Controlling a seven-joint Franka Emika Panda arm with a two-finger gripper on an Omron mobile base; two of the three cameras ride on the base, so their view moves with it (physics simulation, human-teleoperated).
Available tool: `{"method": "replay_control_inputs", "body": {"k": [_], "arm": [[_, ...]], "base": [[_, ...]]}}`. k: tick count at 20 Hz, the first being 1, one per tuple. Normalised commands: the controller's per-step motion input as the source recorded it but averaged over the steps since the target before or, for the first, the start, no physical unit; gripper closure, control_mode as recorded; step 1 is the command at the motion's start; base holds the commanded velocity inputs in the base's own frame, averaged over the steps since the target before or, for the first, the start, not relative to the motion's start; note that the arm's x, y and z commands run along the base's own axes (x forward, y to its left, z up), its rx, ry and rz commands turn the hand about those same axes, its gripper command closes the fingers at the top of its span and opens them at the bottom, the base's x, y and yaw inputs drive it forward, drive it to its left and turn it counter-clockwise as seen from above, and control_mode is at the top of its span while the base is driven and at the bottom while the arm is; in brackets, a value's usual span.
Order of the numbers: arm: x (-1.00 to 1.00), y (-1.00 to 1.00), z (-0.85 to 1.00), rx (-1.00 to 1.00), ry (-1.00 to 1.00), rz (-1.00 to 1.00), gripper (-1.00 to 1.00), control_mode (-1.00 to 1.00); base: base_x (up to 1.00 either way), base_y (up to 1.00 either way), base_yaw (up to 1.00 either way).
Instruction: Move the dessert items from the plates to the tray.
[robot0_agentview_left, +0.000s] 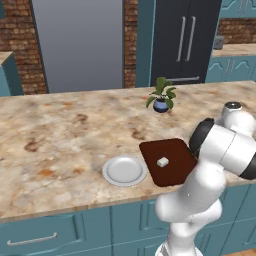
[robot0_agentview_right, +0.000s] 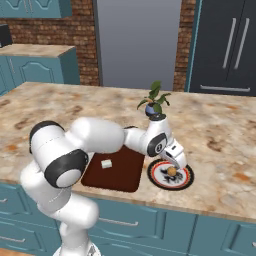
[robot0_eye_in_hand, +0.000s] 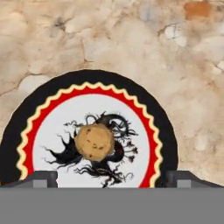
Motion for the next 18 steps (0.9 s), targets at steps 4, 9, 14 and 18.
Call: {"method": "replay_control_inputs", "body": {"k": [4, 9, 14, 18], "arm": [[0.25, -0.31, -0.54, 0.04, 0.1, 0.04, -1.0, -1.0], [0.3, -0.07, -0.31, 0.05, -0.01, 0.0, -1.0, -1.0], [0.0, 0.0, -0.19, 0.02, 0.04, 0.0, -1.0, -1.0], [-0.02, 0.09, -0.2, 0.12, 0.03, 0.0, -1.0, -1.0]], "base": [[0.0, 0.0, 0.0], [0.0, 0.0, 0.0], [0.0, 0.0, 0.0], [0.0, 0.0, 0.0]]}}
